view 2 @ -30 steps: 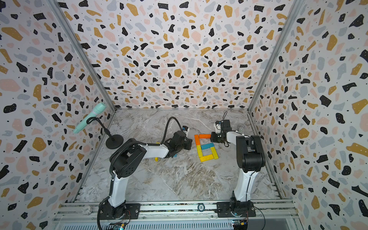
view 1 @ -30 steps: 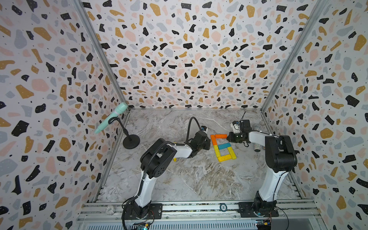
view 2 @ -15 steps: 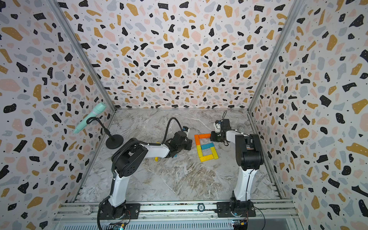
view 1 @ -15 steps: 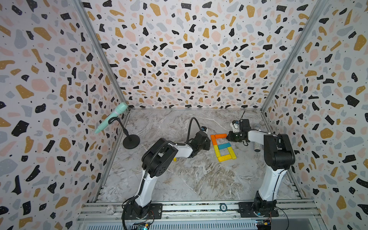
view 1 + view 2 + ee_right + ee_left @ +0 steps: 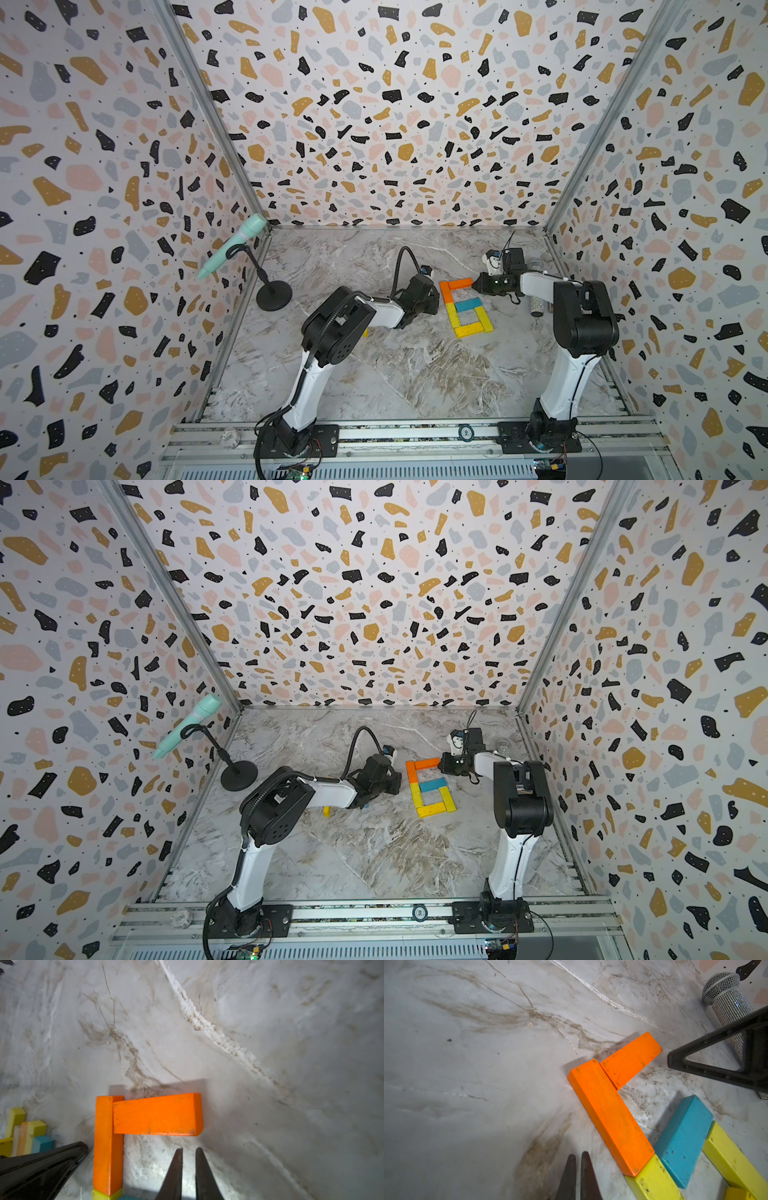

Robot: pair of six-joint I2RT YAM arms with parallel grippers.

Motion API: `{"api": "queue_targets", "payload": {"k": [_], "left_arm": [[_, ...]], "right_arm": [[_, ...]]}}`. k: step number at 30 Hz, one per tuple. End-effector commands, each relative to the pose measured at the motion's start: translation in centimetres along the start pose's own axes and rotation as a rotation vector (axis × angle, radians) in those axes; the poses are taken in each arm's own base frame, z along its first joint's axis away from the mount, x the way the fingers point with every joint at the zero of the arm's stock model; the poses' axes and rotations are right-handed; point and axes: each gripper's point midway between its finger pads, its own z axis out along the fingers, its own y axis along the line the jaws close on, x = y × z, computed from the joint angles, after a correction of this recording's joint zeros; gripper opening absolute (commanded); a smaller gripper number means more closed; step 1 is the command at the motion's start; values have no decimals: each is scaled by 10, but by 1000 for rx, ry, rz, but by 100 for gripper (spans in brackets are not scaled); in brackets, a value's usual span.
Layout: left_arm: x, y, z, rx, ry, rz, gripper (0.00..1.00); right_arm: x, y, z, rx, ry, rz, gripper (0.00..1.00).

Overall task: Assemble the number 6 with building blocks
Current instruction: Adjust the building block at the center of the board.

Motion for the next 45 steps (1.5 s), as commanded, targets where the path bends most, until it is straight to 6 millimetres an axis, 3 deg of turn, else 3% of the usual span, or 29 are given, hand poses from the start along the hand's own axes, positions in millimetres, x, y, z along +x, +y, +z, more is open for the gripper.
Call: {"api": "queue_targets", "payload": {"k": [1,9,27,36,39,41,44,45], "left_arm": [[-15,-7,3,27,-31,-1,0],[-11,-6,7,28,-20,-2,0],[-7,-3,8,23,-8,-1,0],[-11,-6,8,30,-18,0,0],[-24,-8,3,19,-35,23,0],[-46,-8,-12,-6,-78,43,0],[-95,-11,-55,-53,-178,63,0],[-110,-9,-75,-88,-211,72,5]], "right_arm": [[-24,6,-22,-53,-78,-3,22],[-30,16,-14,-184,-97,21,29],[-27,20,13,-228,-63,36,33],[-34,15,8,-182,-74,24,36],[-44,15,-4,-143,-108,1,37],[-52,21,-18,-125,-136,-22,38],[-55,47,-42,-135,-168,-73,39],[-51,62,-50,-145,-175,-100,40]]}}
